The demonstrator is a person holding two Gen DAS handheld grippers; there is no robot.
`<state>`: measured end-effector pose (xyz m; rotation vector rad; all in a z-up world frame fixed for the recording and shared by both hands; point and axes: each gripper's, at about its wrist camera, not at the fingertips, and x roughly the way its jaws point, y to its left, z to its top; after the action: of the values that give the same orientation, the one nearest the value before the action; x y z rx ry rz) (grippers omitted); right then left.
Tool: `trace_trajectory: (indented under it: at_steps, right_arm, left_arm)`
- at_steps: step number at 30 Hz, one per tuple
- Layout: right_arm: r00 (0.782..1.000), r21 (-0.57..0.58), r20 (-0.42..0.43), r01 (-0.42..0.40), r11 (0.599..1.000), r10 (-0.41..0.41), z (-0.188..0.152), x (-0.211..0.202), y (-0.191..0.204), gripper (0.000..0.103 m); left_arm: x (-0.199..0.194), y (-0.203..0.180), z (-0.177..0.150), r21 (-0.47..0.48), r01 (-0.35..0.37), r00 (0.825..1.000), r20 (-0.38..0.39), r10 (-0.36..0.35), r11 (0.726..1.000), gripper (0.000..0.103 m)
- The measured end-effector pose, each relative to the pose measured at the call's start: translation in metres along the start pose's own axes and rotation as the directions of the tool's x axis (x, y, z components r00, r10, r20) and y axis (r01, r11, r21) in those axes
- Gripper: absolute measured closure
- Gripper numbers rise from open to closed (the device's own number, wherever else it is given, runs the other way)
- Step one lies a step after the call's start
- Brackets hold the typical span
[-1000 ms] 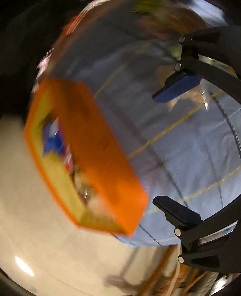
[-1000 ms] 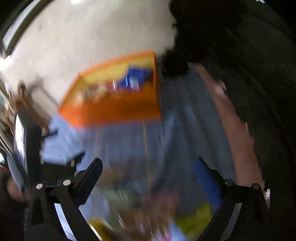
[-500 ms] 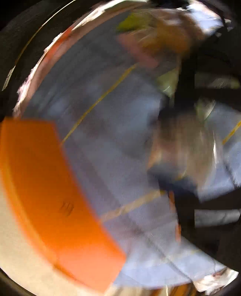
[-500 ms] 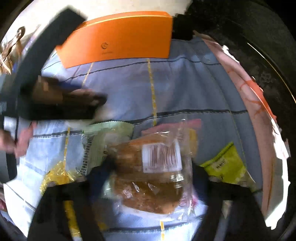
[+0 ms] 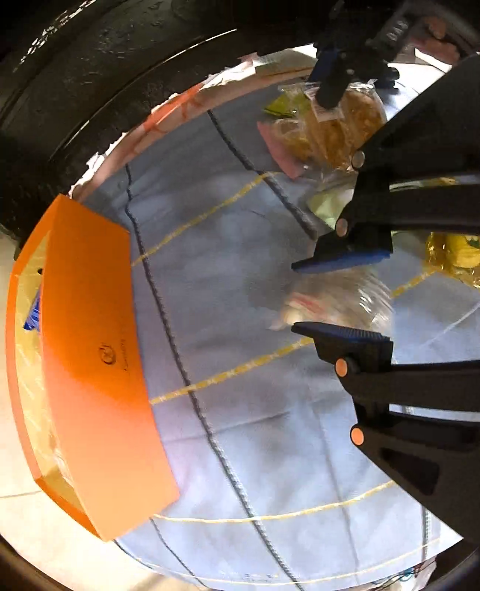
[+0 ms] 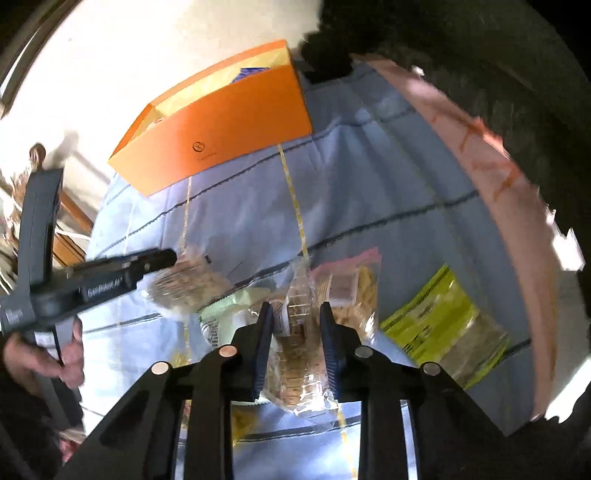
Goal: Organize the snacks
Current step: 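Grasp a clear candy bag with left tool while right tool grasps a bread bag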
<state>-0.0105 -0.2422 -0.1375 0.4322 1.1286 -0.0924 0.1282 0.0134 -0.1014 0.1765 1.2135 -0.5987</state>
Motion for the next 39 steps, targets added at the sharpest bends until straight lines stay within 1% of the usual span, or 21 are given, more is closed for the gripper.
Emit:
trace_trajectory:
  at_steps: [1, 2, 3, 4, 5, 8, 10, 12, 14, 15, 17, 18, 19, 22, 25, 28, 32, 34, 36, 37, 39]
  right_arm:
    - [1.0, -0.002, 0.002, -0.007, 1.0, 0.007, 0.0, 0.002, 0.0, 0.076]
    - [1.0, -0.012, 0.001, -0.015, 1.0, 0.015, -0.001, 0.004, -0.001, 0.067]
    - [1.0, -0.023, -0.005, -0.024, 0.999, 0.024, -0.002, 0.008, -0.001, 0.057]
    - [0.999, -0.025, -0.017, -0.041, 0.999, 0.041, -0.004, 0.012, -0.002, 0.031]
    - [0.999, -0.023, -0.024, -0.047, 0.999, 0.046, -0.006, 0.015, -0.001, 0.021]
    - [0.999, -0.073, -0.014, 0.034, 0.997, -0.036, -0.011, 0.022, 0.009, 0.009]
    - [0.995, -0.168, 0.011, 0.104, 0.98, -0.104, -0.016, 0.029, 0.023, 0.007]
    - [0.983, -0.269, 0.028, 0.181, 0.946, -0.18, -0.023, 0.041, 0.036, 0.004]
    - [0.961, -0.351, 0.018, 0.263, 0.899, -0.274, -0.031, 0.061, 0.045, 0.003]
    - [0.96, -0.356, 0.056, 0.274, 0.893, -0.273, -0.036, 0.059, 0.047, 0.007]
    - [0.956, -0.339, 0.058, 0.289, 0.895, -0.287, -0.038, 0.054, 0.046, 0.025]
    - [0.956, -0.333, 0.054, 0.29, 0.897, -0.289, -0.036, 0.05, 0.045, 0.029]
    - [0.958, -0.311, 0.042, 0.282, 0.908, -0.284, -0.034, 0.044, 0.043, 0.029]
    - [0.965, -0.221, 0.033, 0.26, 0.94, -0.259, -0.024, 0.024, 0.032, 0.03]
    - [0.973, -0.17, 0.055, 0.229, 0.959, -0.223, -0.017, 0.0, 0.028, 0.03]
    - [0.986, -0.087, 0.073, 0.158, 0.984, -0.152, -0.008, -0.026, 0.018, 0.03]
    - [0.983, -0.086, 0.148, 0.123, 0.989, -0.109, 0.02, -0.052, 0.023, 0.03]
    - [0.976, -0.094, 0.201, 0.104, 0.99, -0.083, 0.049, -0.062, 0.028, 0.03]
    - [0.968, -0.102, 0.248, 0.06, 0.993, -0.033, 0.082, -0.069, 0.033, 0.03]
    - [0.957, -0.12, 0.291, 0.038, 0.992, -0.001, 0.107, -0.073, 0.04, 0.03]
    - [0.935, -0.148, 0.356, 0.067, 0.987, -0.011, 0.14, -0.074, 0.052, 0.03]
  left_arm:
    - [0.0, -0.001, -0.003, 0.001, 0.008, 1.0, 0.001, -0.008, 1.0, 0.077]
    - [0.001, -0.001, -0.006, 0.011, -0.003, 1.0, -0.001, 0.003, 1.0, 0.076]
    - [0.002, 0.0, -0.007, 0.027, -0.037, 0.999, -0.005, 0.038, 0.999, 0.07]
    - [-0.002, 0.007, -0.015, 0.033, -0.057, 0.998, -0.009, 0.057, 0.998, 0.041]
    - [-0.003, 0.012, -0.02, 0.034, -0.061, 0.998, -0.016, 0.062, 0.998, 0.013]
    - [0.0, 0.013, -0.023, 0.033, -0.072, 0.997, -0.008, 0.072, 0.997, 0.01]
    - [0.007, 0.011, -0.02, 0.043, -0.113, 0.993, -0.011, 0.114, 0.993, 0.005]
    - [0.022, 0.008, -0.019, 0.065, -0.161, 0.986, -0.041, 0.164, 0.985, 0.004]
    - [0.037, 0.006, -0.022, 0.061, -0.144, 0.987, -0.069, 0.148, 0.988, 0.006]
    - [0.04, 0.005, -0.026, 0.063, -0.157, 0.985, -0.068, 0.161, 0.986, 0.006]
    - [0.035, -0.006, -0.033, 0.12, -0.15, 0.988, -0.008, 0.152, 0.981, 0.031]
    - [0.032, -0.007, -0.034, 0.117, -0.121, 0.992, -0.015, 0.123, 0.986, 0.036]
    - [0.028, -0.007, -0.035, 0.092, -0.08, 0.996, -0.027, 0.082, 0.993, 0.052]
    - [0.019, -0.001, -0.034, 0.027, -0.015, 0.998, -0.056, 0.017, 1.0, 0.054]
    - [0.007, -0.002, -0.032, 0.038, -0.037, 0.998, -0.04, 0.038, 0.999, 0.054]
    - [-0.012, -0.001, -0.027, 0.014, -0.035, 0.999, -0.013, 0.035, 0.999, 0.054]
    - [-0.058, 0.003, -0.004, -0.022, -0.001, 0.995, 0.101, 0.003, 1.0, 0.054]
    - [-0.079, 0.008, 0.018, -0.048, -0.021, 0.989, 0.146, 0.027, 0.999, 0.054]
    - [-0.098, 0.012, 0.041, -0.073, -0.074, 0.978, 0.19, 0.087, 0.995, 0.054]
    - [-0.112, 0.018, 0.057, -0.094, -0.121, 0.966, 0.219, 0.139, 0.988, 0.054]
    - [-0.136, 0.025, 0.08, -0.142, -0.186, 0.925, 0.308, 0.222, 0.972, 0.054]
